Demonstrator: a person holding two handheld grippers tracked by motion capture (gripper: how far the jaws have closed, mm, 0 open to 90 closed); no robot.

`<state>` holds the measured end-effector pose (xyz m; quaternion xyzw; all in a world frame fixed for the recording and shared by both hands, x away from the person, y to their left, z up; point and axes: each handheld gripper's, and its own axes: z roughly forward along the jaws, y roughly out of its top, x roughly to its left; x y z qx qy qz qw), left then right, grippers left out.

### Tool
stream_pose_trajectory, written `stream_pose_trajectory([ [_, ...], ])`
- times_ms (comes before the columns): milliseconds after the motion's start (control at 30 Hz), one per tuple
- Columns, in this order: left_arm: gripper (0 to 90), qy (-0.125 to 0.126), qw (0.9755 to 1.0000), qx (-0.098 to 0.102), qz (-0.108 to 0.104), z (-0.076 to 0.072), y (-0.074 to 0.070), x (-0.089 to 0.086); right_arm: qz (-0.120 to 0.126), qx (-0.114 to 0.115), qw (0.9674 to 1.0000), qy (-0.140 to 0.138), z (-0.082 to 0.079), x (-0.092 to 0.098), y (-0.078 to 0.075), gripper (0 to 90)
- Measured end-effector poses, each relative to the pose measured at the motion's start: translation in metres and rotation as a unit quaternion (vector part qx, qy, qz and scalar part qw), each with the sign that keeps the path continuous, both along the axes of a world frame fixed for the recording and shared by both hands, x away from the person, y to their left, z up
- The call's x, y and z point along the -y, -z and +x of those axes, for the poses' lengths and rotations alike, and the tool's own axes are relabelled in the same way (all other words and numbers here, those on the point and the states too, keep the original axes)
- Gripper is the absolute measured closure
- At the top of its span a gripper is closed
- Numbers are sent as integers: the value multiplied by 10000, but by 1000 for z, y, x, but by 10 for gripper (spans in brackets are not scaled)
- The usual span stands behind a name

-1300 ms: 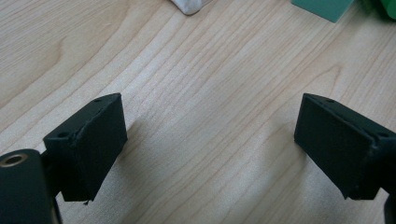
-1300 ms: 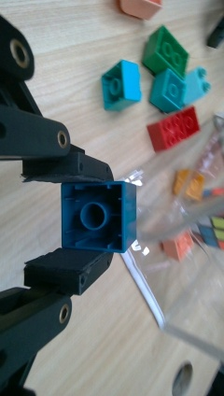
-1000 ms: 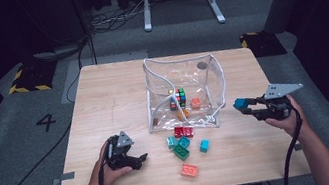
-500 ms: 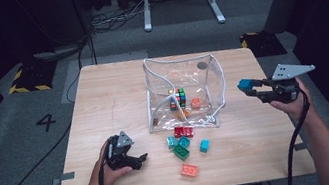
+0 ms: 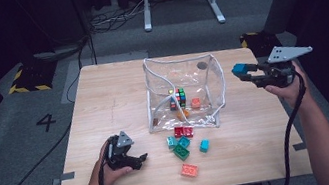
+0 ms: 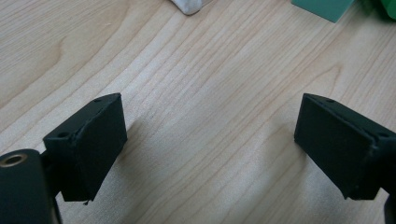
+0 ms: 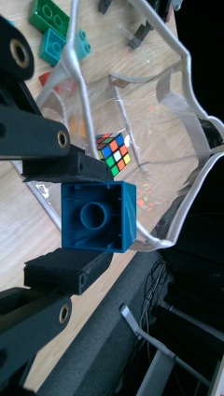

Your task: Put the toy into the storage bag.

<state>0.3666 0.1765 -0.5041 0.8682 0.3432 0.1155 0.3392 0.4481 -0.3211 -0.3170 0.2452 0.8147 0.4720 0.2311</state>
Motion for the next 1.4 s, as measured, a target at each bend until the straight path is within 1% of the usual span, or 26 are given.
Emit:
stream_pose_trajectory([
  [33,95,13,10000,-26,-25,0,0,0,21,7,10000,-2,1,-3,-4,594],
  [67,95,14,10000,-26,-25,0,0,0,-8,21,10000,-3,2,-4,-6,593],
  [100,95,14,10000,-26,-25,0,0,0,-14,46,10000,-13,3,-6,-7,594],
  [167,95,-1,10000,1,1,0,0,0,21,19,10000,-54,4,-8,-9,594],
  [233,95,13,10000,-20,-19,0,0,0,-14,30,10000,-52,5,-11,-11,593],
  [267,95,1,10000,-2,-1,0,0,0,-3,37,10000,-73,6,-13,-11,594],
  [333,95,14,10000,-26,-25,0,0,0,-18,46,9999,-96,6,-15,-12,593],
  [367,95,0,10000,0,1,0,0,0,12,29,9999,-103,6,-17,-12,593],
  [467,95,14,10000,-28,-28,0,0,0,28,42,9999,-137,8,-20,-13,593],
  [500,95,-3,10000,4,4,0,0,0,34,22,9999,-148,8,-21,-13,593],
  [667,95,8,10000,-15,-14,0,0,0,53,52,9997,-216,10,-30,-16,593],
  [700,95,14,10000,-31,-29,0,0,0,31,66,9997,-229,11,-32,-16,594],
  [767,95,1,10000,-3,-3,0,0,0,19,70,9996,-273,12,-35,-17,593],
  [900,95,1,10000,-1,1,0,0,0,1,38,9994,-353,15,-45,-18,593],
  [967,95,10,10000,-20,-18,0,0,0,-31,28,9993,-362,16,-46,-18,593],
  [1033,95,15,10000,-26,-24,0,0,0,-88,18,9992,-393,19,-53,-18,593],
  [1067,95,-4,10000,4,4,0,0,0,-107,4,9991,-401,20,-55,-18,593],
  [1167,95,15,10000,-27,-24,0,0,0,-116,-41,9990,-441,24,-61,-17,593],
  [1267,95,0,10000,-3,-2,0,0,0,-172,-38,9988,-454,27,-65,-18,593],
  [1300,95,14,10000,-27,-26,0,0,0,-198,-54,9985,-507,30,-70,-18,594],
  [1333,95,-3,10000,2,2,0,0,0,-204,-72,9985,-507,31,-72,-18,593],
  [1367,95,14,10000,-20,-18,0,0,0,-244,-72,9983,-533,32,-75,-18,593],
  [1400,95,-2,10000,4,4,0,0,0,-315,-50,9979,-569,34,-78,-17,593],
])
